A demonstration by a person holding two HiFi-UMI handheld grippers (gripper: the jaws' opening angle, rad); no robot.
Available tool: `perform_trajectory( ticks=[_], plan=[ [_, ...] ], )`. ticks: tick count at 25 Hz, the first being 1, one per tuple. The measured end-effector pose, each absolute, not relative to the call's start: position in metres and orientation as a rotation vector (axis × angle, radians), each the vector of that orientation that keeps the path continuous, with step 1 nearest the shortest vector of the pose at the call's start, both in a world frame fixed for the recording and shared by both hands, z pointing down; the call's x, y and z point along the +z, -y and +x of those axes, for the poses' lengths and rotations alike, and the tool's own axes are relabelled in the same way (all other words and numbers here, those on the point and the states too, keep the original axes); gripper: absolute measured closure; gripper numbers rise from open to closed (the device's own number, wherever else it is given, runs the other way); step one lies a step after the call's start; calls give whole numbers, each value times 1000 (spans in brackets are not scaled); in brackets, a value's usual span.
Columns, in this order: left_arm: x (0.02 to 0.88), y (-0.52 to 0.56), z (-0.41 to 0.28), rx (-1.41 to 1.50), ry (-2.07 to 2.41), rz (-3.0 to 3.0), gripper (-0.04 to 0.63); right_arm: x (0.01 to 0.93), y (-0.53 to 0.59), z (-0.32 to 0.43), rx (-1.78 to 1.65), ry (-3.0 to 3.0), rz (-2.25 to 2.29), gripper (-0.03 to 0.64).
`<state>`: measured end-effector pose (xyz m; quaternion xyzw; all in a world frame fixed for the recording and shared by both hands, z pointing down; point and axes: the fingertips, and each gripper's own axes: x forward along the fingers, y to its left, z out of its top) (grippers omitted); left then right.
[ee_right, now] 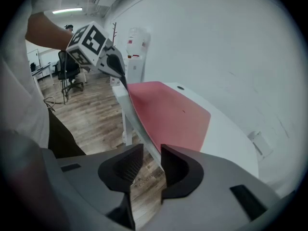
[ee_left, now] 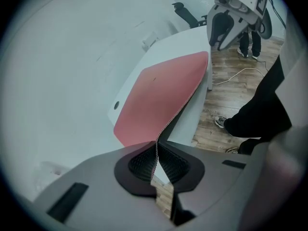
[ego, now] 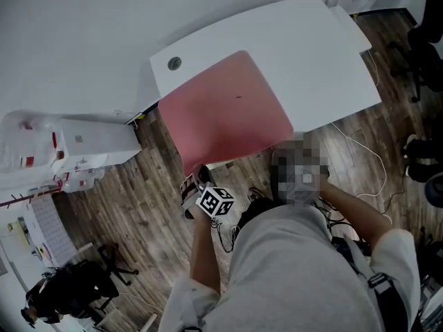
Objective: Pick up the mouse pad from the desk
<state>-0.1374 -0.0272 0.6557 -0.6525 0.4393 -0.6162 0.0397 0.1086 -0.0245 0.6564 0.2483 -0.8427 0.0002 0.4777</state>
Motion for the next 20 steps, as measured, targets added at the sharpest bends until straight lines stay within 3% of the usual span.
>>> perform_trajectory(
  ticks=[2, 20],
  plan=[
    [652, 32, -140, -1896, -1356, -1993, 569, 665, 34, 110, 2, 2041, 590, 456],
    [635, 76, -145, -1931, -1492, -1968, 569, 693, 88, 104, -193, 1988, 435, 457]
  ],
)
